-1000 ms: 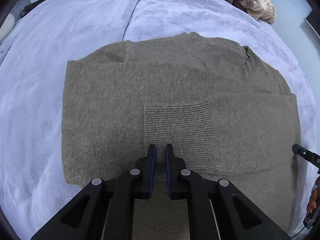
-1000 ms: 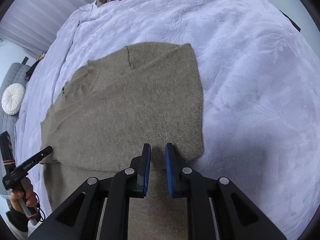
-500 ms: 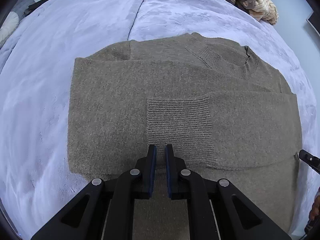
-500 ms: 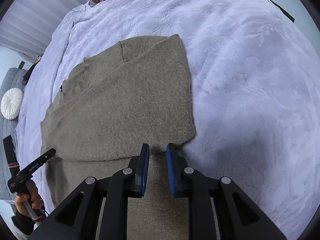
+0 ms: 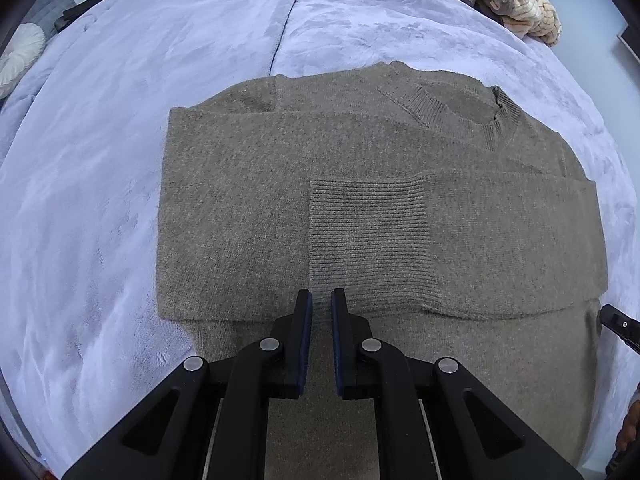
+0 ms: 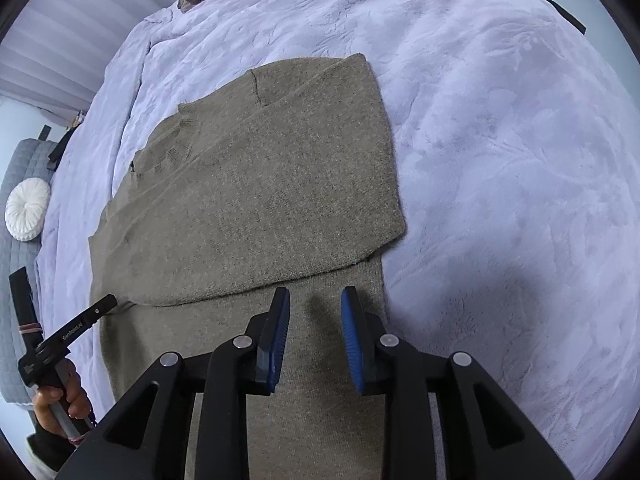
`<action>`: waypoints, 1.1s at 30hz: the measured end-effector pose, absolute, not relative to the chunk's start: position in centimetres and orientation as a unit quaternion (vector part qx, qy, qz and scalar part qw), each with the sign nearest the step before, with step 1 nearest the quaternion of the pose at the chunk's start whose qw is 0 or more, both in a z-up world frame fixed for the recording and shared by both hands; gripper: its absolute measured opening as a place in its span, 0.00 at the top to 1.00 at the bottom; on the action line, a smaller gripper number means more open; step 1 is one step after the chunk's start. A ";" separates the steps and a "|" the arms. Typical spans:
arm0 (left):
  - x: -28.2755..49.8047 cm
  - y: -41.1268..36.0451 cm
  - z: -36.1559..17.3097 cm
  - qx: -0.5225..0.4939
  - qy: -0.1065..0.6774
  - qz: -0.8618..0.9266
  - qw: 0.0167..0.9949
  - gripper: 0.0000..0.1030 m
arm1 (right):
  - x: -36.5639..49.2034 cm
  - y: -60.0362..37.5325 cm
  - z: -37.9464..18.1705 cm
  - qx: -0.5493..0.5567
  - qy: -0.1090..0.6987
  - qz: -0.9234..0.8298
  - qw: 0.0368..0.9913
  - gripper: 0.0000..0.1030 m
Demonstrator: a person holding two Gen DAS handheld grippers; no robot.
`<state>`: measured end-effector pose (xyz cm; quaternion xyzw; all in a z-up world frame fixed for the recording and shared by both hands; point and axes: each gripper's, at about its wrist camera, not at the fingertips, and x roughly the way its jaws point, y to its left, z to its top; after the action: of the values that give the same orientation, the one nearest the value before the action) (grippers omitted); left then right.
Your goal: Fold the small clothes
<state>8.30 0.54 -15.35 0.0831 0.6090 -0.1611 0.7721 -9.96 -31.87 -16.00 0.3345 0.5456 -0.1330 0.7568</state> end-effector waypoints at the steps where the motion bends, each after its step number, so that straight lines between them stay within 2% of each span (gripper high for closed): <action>1: 8.2 0.7 -15.4 0.083 0.611 -0.160 0.771 0.90 | -10.0 -31.7 -16.0 0.335 0.545 -0.132 0.757 0.72; 5: 7.5 1.6 -15.6 0.089 0.619 -0.150 0.766 0.90 | -10.0 -31.1 -15.8 0.336 0.545 -0.132 0.757 0.58; 18: 5.6 4.6 -16.1 0.096 0.633 -0.142 0.755 0.90 | -10.0 -28.4 -15.8 0.340 0.548 -0.121 0.754 0.55; 19: 5.5 4.9 -16.1 0.096 0.634 -0.142 0.754 0.90 | -9.9 -28.3 -15.7 0.340 0.549 -0.121 0.754 0.54; 21: 5.2 5.2 -15.9 0.095 0.634 -0.144 0.754 0.90 | -9.9 -28.0 -15.6 0.339 0.548 -0.122 0.755 0.45; 24: 4.8 5.6 -15.8 0.098 0.634 -0.145 0.753 0.90 | -9.8 -27.6 -15.3 0.335 0.545 -0.123 0.759 0.44; 25: 4.7 5.8 -15.8 0.097 0.636 -0.145 0.752 0.82 | -9.8 -27.4 -15.2 0.334 0.545 -0.122 0.759 0.43; 26: 4.6 6.1 -15.7 0.094 0.638 -0.143 0.751 0.36 | -9.8 -27.2 -15.1 0.333 0.545 -0.122 0.759 0.40; 27: 4.3 6.4 -15.6 0.089 0.637 -0.139 0.753 0.09 | -9.7 -27.2 -15.1 0.333 0.545 -0.121 0.760 0.39; 28: 4.2 6.9 -15.1 0.084 0.626 -0.130 0.765 0.02 | -9.7 -27.0 -15.0 0.332 0.544 -0.120 0.761 0.39; 33: 3.4 7.4 -14.9 0.097 0.616 -0.132 0.770 0.01 | -9.5 -26.1 -15.1 0.335 0.545 -0.117 0.760 0.37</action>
<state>3.37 7.43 -14.89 0.0969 0.6164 -0.1323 0.7702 -9.54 -26.11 -15.09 0.3345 0.5450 -0.1170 0.7599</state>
